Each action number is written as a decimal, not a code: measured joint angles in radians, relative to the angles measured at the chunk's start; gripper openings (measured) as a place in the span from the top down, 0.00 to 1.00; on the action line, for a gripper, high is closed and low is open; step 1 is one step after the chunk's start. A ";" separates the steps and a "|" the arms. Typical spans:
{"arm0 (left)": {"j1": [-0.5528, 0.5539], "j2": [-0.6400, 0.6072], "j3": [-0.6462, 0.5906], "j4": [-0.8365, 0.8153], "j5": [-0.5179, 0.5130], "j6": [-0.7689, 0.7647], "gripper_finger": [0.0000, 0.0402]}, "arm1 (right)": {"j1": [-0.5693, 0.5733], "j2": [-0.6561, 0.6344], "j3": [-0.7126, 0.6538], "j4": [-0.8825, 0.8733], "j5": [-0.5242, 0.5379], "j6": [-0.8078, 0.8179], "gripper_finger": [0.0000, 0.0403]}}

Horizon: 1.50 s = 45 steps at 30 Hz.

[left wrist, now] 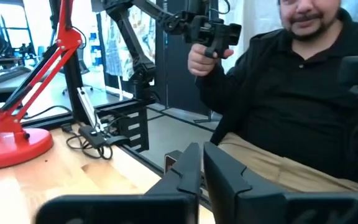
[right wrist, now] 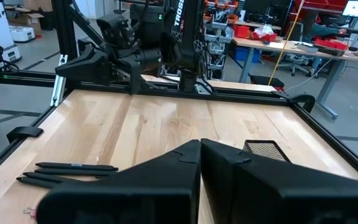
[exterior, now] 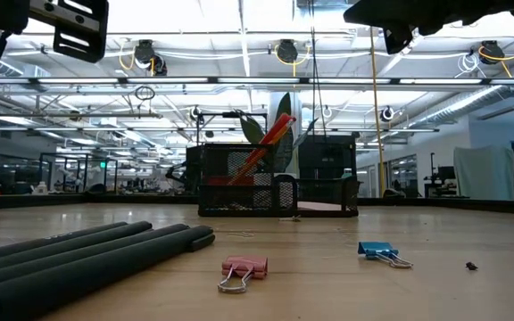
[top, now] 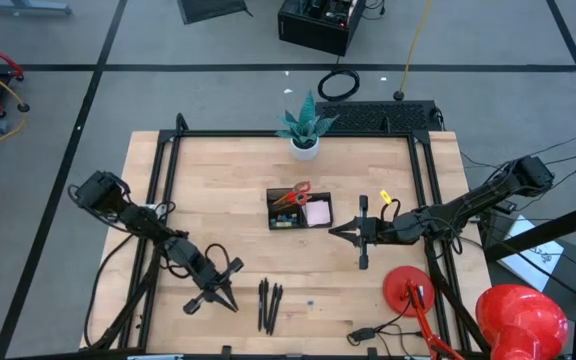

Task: Pick and place office supplies into organizer
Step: Put the black pen into the black desk organizer

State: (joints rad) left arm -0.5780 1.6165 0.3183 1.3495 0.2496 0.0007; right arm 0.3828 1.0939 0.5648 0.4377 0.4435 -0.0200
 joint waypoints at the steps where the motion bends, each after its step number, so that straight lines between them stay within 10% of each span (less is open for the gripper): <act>1: 0.000 0.000 0.000 -0.002 0.000 -0.003 0.92 | 0.000 0.000 0.000 0.000 0.000 0.000 0.99; 26: 0.015 0.000 0.001 -0.207 -0.140 0.117 0.84 | 0.000 0.013 0.000 -0.105 -0.007 0.005 0.99; 39: 0.218 0.000 0.001 -0.292 -0.018 0.066 0.99 | -0.052 0.220 0.001 0.148 -0.381 -0.084 0.99; 45: 0.227 0.000 0.001 -0.285 -0.114 0.000 0.99 | 0.010 0.372 0.067 0.150 -0.366 -0.126 0.99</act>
State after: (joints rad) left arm -0.3514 1.6165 0.3193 1.0642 0.1358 0.0009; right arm 0.3931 1.4658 0.6316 0.5880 0.0776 -0.1456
